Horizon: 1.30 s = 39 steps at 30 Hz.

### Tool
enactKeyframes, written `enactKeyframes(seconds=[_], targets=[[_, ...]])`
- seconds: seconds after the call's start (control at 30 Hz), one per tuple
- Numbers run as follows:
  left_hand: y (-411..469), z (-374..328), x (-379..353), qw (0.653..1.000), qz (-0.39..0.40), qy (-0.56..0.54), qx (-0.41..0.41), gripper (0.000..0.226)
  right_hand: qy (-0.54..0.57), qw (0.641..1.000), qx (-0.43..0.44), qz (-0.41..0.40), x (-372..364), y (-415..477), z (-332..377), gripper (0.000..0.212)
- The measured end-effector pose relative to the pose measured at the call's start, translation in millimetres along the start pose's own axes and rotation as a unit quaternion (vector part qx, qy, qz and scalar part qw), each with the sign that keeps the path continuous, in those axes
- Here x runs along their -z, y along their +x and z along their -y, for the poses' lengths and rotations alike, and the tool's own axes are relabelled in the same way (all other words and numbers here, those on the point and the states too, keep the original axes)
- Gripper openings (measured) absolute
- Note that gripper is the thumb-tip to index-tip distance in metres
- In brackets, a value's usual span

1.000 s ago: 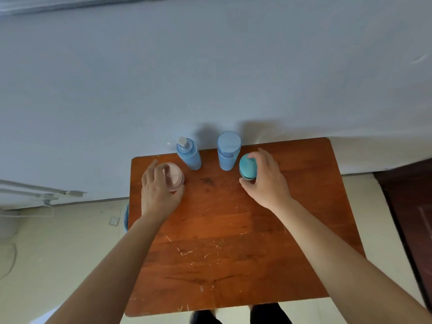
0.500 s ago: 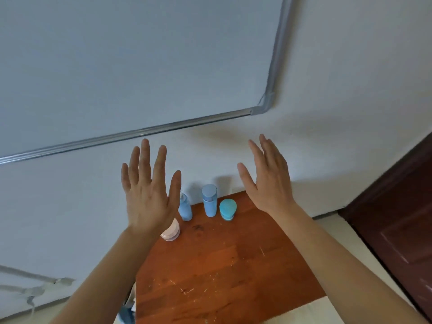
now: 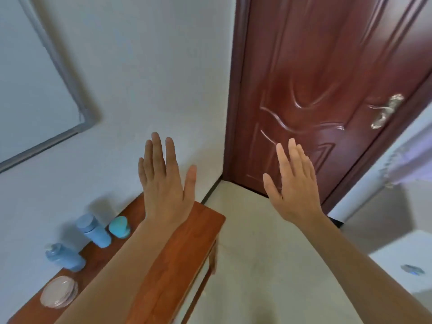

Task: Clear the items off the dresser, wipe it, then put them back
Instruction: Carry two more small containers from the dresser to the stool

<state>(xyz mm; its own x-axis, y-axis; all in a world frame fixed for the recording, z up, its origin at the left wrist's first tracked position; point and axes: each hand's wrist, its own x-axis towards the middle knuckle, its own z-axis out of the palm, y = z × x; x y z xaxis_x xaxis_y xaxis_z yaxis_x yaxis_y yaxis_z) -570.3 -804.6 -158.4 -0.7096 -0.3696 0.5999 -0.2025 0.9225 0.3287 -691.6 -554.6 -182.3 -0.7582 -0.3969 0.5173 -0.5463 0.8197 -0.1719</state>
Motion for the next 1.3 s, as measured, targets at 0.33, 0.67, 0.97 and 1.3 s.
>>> enactKeyframes(seconds=[0.33, 0.67, 0.97, 1.3], targets=[[-33, -326, -103, 0.962, 0.069, -0.129, -0.229, 0.064, -0.096, 0.965, -0.230, -0.077, 143, -165, -261, 0.072], [-118, -610, -179, 0.901, 0.164, -0.199, -0.348, 0.066, -0.167, 0.913, -0.366, -0.063, 270, -294, -477, 0.076], [-172, -736, -295, 0.852, 0.252, -0.213, -0.407, 0.068, -0.164, 0.883, -0.440, -0.005, 253, -351, -627, 0.078], [-107, -949, -445, 0.835, 0.293, -0.262, -0.385, 0.069, -0.198, 0.864, -0.461, 0.028, 293, -283, -853, 0.081]])
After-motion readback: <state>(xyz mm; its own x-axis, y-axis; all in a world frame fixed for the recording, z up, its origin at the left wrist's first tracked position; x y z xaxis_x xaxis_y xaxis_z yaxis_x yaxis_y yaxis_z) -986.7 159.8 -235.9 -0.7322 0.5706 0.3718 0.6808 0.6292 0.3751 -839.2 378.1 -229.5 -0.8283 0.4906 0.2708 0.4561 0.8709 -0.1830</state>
